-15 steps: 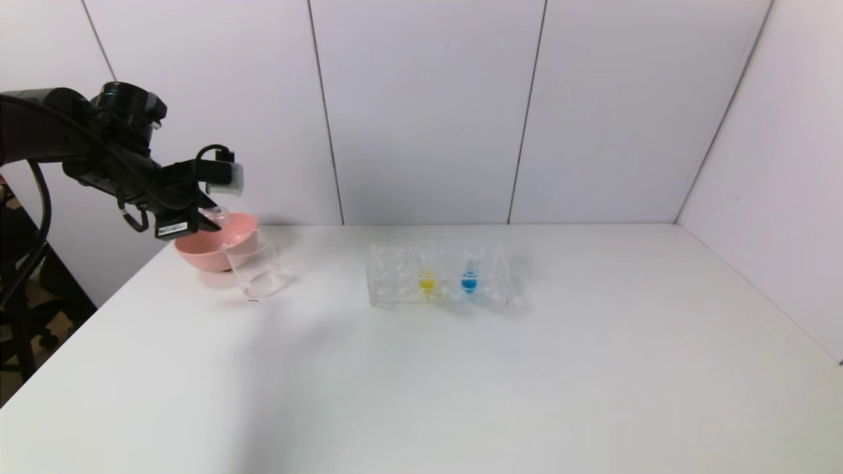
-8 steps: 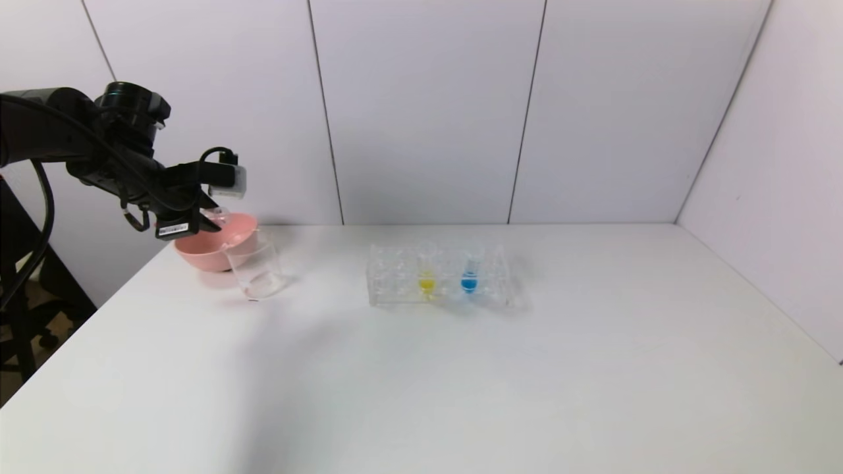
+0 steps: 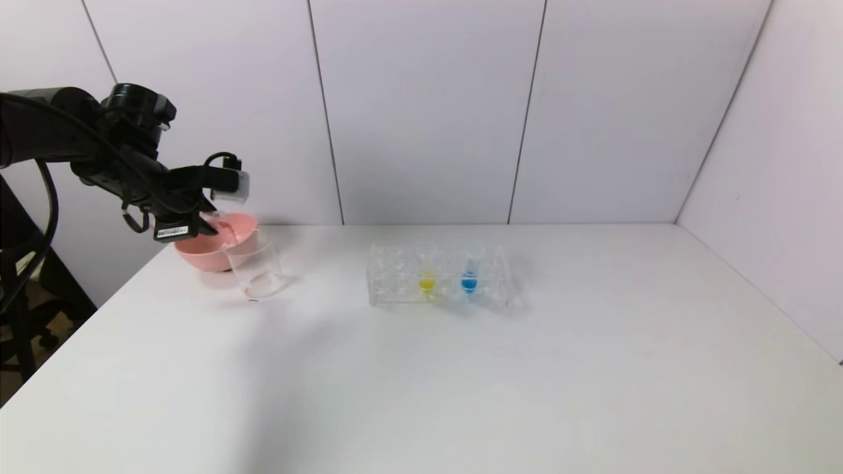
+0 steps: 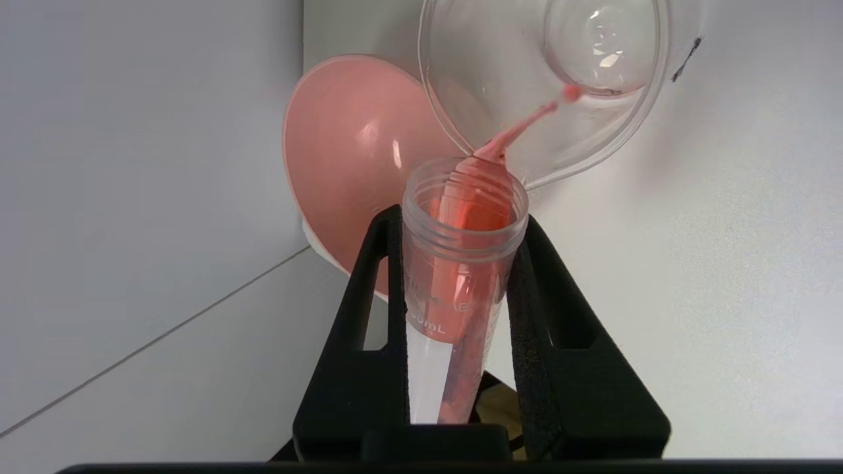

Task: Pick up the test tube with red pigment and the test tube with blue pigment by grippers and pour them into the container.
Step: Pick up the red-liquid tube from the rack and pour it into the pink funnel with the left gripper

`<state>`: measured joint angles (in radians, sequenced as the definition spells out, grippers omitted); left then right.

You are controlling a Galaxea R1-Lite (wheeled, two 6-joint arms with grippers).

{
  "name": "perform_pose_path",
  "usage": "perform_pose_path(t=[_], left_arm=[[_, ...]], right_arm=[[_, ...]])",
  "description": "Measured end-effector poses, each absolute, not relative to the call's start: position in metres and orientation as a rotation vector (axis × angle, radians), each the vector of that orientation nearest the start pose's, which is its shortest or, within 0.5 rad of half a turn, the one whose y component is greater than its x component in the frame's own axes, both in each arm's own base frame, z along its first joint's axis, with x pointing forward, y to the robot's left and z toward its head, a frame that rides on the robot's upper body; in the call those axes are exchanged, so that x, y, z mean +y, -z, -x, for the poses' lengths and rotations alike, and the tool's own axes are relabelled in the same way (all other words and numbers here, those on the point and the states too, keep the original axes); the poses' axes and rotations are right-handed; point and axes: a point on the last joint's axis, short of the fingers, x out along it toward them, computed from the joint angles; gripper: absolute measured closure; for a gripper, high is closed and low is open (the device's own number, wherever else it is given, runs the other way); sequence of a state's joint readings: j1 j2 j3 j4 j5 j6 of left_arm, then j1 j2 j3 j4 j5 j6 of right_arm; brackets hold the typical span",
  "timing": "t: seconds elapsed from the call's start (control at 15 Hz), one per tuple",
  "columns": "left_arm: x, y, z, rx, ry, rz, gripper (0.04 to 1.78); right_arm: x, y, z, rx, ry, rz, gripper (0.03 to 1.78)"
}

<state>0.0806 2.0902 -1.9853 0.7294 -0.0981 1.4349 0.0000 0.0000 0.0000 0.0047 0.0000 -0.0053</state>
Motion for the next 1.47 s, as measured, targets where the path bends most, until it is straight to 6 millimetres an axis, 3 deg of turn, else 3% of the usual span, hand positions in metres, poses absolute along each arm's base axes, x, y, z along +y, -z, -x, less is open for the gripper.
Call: perform_pose_path(t=[1.47], left_arm=[[0.0202, -0.2433, -0.3985, 0.692, 0.573, -1.308, 1.36]], right_arm=[[0.0000, -0.0750, 0.0228, 0.005, 0.000, 0.006, 0.04]])
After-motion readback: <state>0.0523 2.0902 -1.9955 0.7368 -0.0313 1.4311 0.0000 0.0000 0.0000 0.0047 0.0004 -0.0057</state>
